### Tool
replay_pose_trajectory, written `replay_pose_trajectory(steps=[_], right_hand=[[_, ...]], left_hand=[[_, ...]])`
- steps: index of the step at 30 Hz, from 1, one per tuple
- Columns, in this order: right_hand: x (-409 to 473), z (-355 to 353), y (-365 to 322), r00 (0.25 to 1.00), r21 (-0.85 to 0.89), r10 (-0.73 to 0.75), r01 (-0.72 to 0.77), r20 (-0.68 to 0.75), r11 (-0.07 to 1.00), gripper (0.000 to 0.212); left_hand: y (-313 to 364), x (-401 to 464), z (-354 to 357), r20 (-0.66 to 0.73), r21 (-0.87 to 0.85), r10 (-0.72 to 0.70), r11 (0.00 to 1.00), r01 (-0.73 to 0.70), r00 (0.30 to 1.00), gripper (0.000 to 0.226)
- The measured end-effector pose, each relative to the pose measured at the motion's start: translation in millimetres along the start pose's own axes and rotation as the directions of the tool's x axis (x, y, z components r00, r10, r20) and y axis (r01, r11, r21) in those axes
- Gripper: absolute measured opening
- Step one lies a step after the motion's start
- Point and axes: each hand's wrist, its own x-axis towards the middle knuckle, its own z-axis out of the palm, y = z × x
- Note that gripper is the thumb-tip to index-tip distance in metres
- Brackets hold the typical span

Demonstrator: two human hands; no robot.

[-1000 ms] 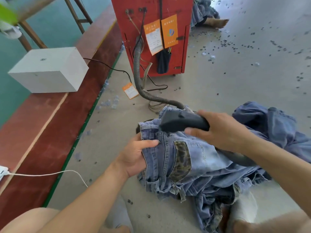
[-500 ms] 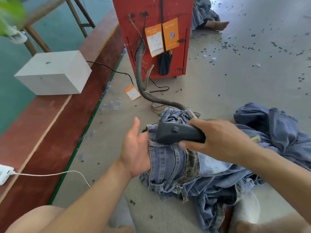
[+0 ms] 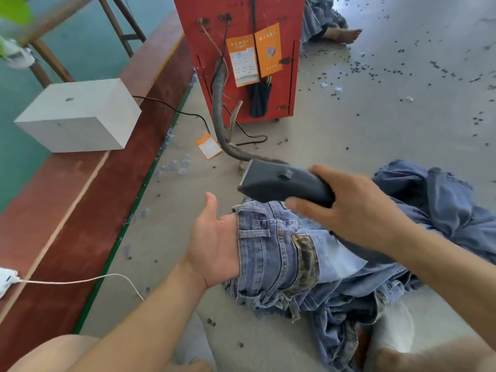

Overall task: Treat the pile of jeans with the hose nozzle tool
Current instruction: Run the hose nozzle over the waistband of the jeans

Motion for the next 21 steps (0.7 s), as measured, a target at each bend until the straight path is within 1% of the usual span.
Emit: replay_pose_trajectory(steps=[1, 2, 4, 5, 6, 7, 8, 9, 10, 11, 12, 13, 14, 16, 17, 19, 21], right_hand=[[3, -10, 4, 1.0, 0.007, 0.018, -0.018, -0.016, 1.0, 0.037], [4, -20, 7, 1.0, -0.01, 0.023, -0.023, 0.006, 1.0, 0.037], [1, -29, 10, 0.992, -0.038, 0.011, -0.006, 0.129, 0.999, 0.036], [-2, -25, 9, 0.979, -0.051, -0.001, 0.011, 0.205, 0.999, 0.035], [-5, -18, 6, 0.963, -0.071, -0.013, 0.033, 0.27, 0.997, 0.035], [-7, -9, 2, 0.954, -0.091, -0.031, 0.061, 0.299, 0.994, 0.035], [-8, 0, -1, 0.958, -0.094, -0.051, 0.08, 0.282, 0.992, 0.036], [-7, 5, -5, 0.972, -0.072, -0.057, 0.076, 0.229, 0.995, 0.037], [-4, 4, -8, 0.988, -0.034, -0.034, 0.039, 0.15, 0.999, 0.038], [1, 0, -6, 0.998, 0.003, 0.012, -0.012, 0.066, 1.0, 0.038], [5, -7, -1, 0.998, 0.035, 0.069, -0.069, -0.002, 0.997, 0.039], [8, -15, 6, 0.991, 0.056, 0.131, -0.129, -0.039, 0.99, 0.039], [10, -25, 15, 0.983, 0.057, 0.181, -0.179, -0.035, 0.982, 0.039], [10, -39, 33, 0.972, 0.013, 0.227, -0.229, 0.061, 0.973, 0.035], [7, -42, 40, 0.964, -0.022, 0.233, -0.232, 0.132, 0.972, 0.033], [1, -41, 51, 0.933, -0.072, 0.232, -0.221, 0.276, 0.973, 0.027], [-5, -38, 56, 0.895, -0.029, 0.227, -0.234, 0.384, 0.972, 0.017]], left_hand=[[0, 1, 2, 0.025, -0.024, -0.008, 1.0, 0.008, 1.0, 0.122], [0, 1, 4, 0.039, -0.042, -0.011, 0.999, 0.012, 0.999, 0.123], [2, 3, 5, 0.036, -0.057, -0.014, 0.998, 0.016, 0.999, 0.122], [2, 5, 2, 0.013, -0.039, -0.021, 0.999, 0.022, 1.0, 0.121], [1, 6, 1, -0.041, 0.001, -0.028, 1.0, 0.028, 0.999, 0.119], [-1, 7, 1, -0.096, 0.043, -0.03, 0.998, 0.035, 0.995, 0.116], [-5, 7, 1, -0.108, 0.061, -0.028, 0.998, 0.034, 0.994, 0.112], [-7, 8, 1, -0.08, 0.049, -0.022, 0.998, 0.026, 0.997, 0.107], [-10, 9, 3, -0.054, 0.029, -0.012, 0.999, 0.013, 0.998, 0.102], [-12, 9, 4, -0.071, 0.016, -0.01, 1.0, 0.012, 0.997, 0.1], [-15, 9, 5, -0.138, 0.016, -0.027, 0.999, 0.03, 0.99, 0.099], [-18, 10, 5, -0.214, 0.028, -0.051, 0.998, 0.059, 0.975, 0.095], [-20, 11, 5, -0.296, 0.049, -0.055, 0.996, 0.072, 0.954, 0.087], [-20, 11, 2, -0.428, 0.088, -0.026, 0.994, 0.07, 0.904, 0.068], [-18, 10, 1, -0.466, 0.113, -0.016, 0.991, 0.078, 0.884, 0.065], [-15, 6, 2, -0.505, 0.138, -0.023, 0.985, 0.107, 0.863, 0.067], [-9, 2, 4, -0.528, 0.12, -0.031, 0.987, 0.111, 0.849, 0.066]])
